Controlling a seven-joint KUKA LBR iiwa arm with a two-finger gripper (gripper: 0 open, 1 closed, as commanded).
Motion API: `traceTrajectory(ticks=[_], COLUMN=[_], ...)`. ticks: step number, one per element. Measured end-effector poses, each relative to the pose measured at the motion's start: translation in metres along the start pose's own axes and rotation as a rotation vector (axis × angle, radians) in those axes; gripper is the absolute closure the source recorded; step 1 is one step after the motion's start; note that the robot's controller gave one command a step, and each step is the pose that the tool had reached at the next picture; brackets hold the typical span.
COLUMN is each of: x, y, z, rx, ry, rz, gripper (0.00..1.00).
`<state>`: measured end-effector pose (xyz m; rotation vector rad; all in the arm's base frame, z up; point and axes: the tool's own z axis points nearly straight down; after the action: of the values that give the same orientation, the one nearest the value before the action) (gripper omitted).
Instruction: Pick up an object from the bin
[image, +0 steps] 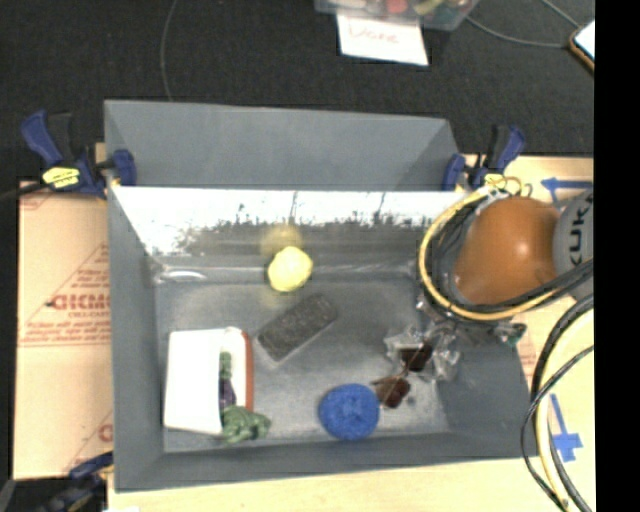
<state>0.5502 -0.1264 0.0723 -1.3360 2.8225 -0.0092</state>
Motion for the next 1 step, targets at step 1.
traceTrajectory(ticks=[1], x=[0.0002], y=[-0.0005], z=[-0.0053], rx=[0.003], ry=[-0.002], rz=[0.001], gripper=[1.0])
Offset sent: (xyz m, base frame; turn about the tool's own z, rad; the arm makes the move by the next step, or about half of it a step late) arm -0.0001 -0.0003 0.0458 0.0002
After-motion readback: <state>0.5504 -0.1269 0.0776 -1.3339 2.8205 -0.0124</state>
